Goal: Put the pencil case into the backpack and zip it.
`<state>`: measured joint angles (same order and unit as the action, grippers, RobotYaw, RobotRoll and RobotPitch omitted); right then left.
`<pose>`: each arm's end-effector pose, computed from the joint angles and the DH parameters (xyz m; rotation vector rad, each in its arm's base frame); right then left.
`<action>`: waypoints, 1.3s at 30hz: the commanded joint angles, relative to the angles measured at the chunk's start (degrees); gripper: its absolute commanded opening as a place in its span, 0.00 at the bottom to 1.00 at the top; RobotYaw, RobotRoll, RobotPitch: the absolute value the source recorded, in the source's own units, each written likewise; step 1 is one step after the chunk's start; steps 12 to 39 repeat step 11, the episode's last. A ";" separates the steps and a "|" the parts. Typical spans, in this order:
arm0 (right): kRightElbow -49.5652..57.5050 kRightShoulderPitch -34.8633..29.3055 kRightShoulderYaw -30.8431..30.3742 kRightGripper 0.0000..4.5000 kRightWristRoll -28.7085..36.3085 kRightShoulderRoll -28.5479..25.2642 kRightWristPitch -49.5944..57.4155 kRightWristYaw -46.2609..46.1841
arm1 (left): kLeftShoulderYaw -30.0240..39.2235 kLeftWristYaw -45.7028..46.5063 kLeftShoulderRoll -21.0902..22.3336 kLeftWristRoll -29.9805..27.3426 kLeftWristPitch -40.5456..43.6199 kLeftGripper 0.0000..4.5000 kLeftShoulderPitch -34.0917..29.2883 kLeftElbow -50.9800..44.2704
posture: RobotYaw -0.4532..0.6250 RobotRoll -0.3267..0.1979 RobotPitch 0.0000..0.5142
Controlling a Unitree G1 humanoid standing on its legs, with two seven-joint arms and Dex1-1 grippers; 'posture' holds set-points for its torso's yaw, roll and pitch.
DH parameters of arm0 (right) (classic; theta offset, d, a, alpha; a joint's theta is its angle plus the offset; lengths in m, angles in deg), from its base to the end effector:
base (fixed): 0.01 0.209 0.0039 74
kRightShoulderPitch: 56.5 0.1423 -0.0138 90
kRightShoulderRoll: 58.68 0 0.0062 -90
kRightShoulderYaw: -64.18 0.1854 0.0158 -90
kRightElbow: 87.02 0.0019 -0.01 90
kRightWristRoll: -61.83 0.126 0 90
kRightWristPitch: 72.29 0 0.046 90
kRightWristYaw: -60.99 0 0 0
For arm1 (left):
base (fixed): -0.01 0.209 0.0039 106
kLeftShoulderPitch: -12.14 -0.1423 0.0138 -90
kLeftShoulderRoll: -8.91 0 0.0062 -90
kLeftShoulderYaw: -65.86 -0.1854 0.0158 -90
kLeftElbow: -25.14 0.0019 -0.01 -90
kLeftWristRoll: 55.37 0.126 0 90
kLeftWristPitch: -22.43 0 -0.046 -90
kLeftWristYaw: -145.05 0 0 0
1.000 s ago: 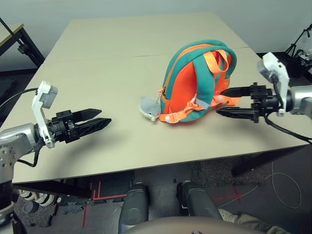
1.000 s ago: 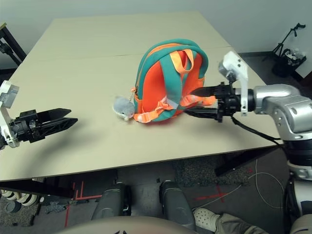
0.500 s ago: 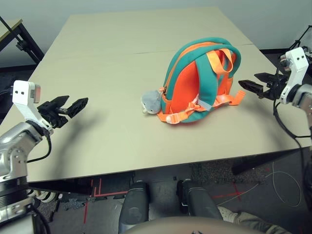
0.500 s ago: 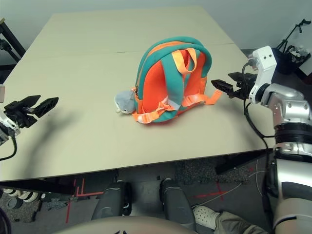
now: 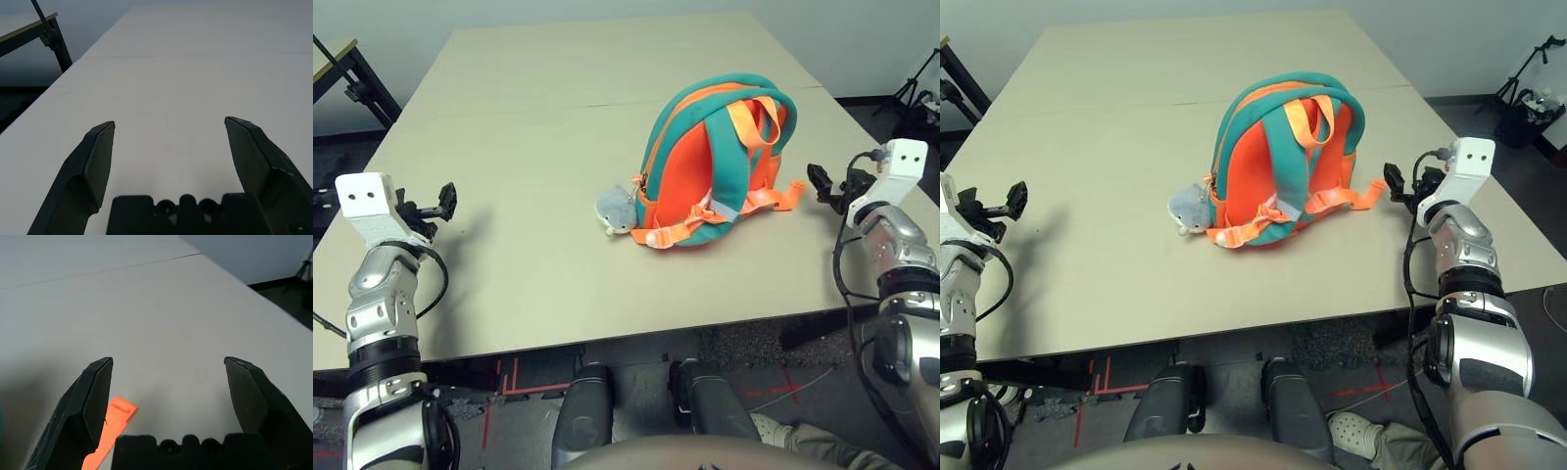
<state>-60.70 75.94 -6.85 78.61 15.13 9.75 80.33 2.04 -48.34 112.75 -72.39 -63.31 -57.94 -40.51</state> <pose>0.2877 -0.3155 0.1036 0.0801 0.0365 -0.1640 0.2313 0.3258 0.1059 0.0186 -0.0505 0.2620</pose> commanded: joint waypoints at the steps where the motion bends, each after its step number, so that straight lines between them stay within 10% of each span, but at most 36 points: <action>1: -3.41 1.99 0.80 1.00 -0.82 -0.02 -1.58 -0.54 | -1.39 1.24 -1.44 1.33 -1.18 1.00 1.19 2.26 | 0.45 0.62 0.14; 39: -6.70 4.81 0.99 1.00 -1.80 -0.86 -1.55 -0.74 | -1.20 3.96 -3.23 1.07 -1.56 1.00 0.78 0.40 | 0.45 0.62 0.19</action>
